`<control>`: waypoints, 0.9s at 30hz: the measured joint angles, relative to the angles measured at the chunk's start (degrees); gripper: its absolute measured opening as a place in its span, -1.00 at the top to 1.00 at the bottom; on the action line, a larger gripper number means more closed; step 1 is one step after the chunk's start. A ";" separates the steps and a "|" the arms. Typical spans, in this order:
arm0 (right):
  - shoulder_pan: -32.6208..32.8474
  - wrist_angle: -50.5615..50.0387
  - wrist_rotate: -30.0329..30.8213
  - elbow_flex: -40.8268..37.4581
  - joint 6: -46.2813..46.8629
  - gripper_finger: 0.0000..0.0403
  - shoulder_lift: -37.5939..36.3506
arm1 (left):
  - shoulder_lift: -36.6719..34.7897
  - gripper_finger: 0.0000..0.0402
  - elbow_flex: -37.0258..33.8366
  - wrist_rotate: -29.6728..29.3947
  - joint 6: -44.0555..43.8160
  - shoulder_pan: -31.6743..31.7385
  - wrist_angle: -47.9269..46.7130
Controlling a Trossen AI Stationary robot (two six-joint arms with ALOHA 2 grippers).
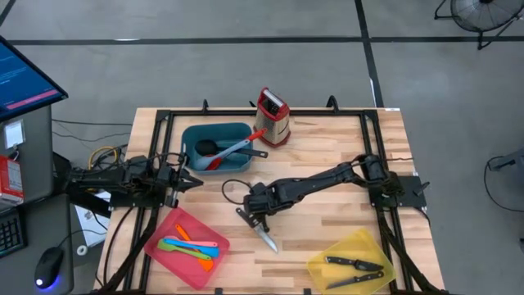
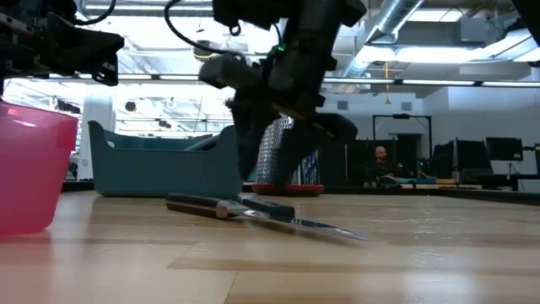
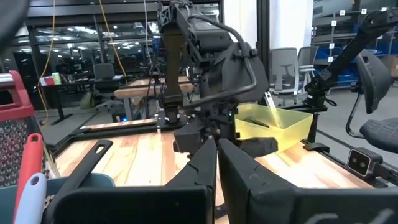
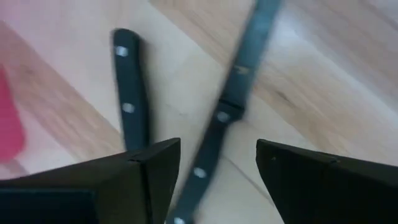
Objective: Pick & Place Kitchen Items
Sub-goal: Put the top silver table knife into the yellow bin
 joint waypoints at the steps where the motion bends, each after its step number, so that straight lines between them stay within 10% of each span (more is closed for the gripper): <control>1: 0.04 0.78 0.00 0.16 -0.04 -0.02 0.55 | 0.00 0.99 0.00 0.00 0.00 0.00 0.02; 13: 1.00 -0.80 -1.16 2.08 0.20 0.04 5.70 | 0.79 0.99 0.00 -0.06 0.00 0.00 0.66; 27: 0.59 -4.47 -2.23 1.82 -1.74 0.85 5.00 | 0.79 0.99 0.00 -0.04 0.00 0.00 1.14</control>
